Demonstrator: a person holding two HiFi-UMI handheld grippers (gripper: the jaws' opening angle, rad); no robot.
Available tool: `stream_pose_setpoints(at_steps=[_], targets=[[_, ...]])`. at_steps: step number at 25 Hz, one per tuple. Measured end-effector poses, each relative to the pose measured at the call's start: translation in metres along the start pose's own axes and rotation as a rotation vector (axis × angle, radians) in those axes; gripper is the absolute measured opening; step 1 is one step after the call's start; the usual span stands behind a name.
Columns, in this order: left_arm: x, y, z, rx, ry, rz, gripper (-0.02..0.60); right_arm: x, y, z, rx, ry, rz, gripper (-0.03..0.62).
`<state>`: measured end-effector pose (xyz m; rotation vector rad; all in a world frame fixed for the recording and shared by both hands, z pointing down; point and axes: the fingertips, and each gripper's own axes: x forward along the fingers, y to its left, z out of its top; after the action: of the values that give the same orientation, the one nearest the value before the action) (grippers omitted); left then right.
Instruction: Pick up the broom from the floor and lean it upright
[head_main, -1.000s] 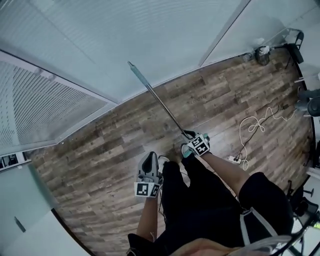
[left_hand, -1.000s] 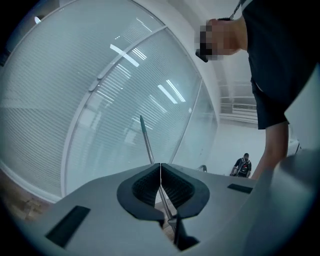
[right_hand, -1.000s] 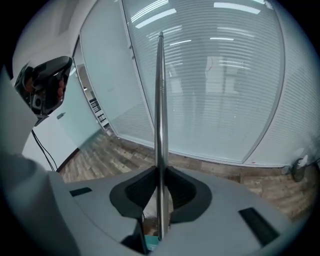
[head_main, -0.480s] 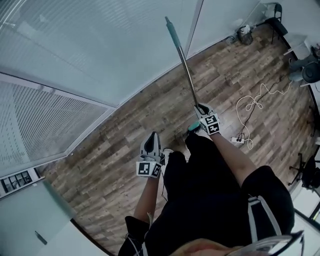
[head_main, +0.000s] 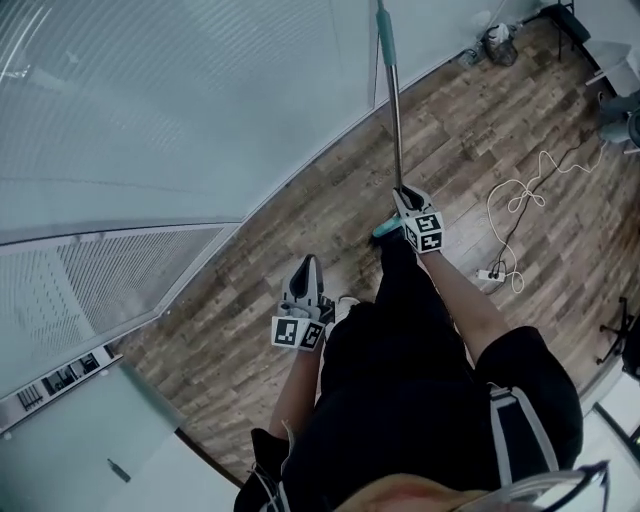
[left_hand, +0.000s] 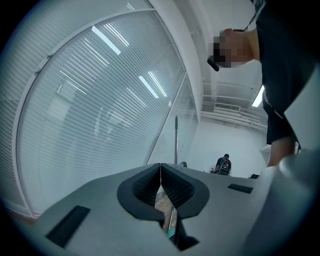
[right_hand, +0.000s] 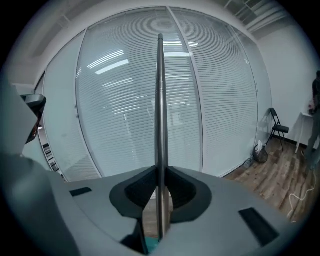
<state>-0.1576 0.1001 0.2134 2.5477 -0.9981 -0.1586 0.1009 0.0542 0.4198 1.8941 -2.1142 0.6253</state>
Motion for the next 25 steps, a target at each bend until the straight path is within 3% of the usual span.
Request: stream_pose_setpoints(at_steps=[6,13,19,25], targets=[[0.122,-0.008,-0.001,-0.002,0.032,0.015,0.02,0.058,-0.108,0.017,0.145,-0.07,-0.053,0.078],[0.23,0.017,-0.026,-0.023,0.105,-0.054,0.02,0.152,-0.163,0.0,0.095,-0.019,-0.059,0.077],[0.297,0.06,-0.117,-0.073,0.157,-0.17,0.02,0.252,-0.195,-0.049,0.046,-0.058,-0.074,0.077],[0.353,0.117,-0.179,-0.081,0.152,-0.296,0.02,0.349,-0.234,-0.107,-0.013,-0.084,-0.089,0.077]])
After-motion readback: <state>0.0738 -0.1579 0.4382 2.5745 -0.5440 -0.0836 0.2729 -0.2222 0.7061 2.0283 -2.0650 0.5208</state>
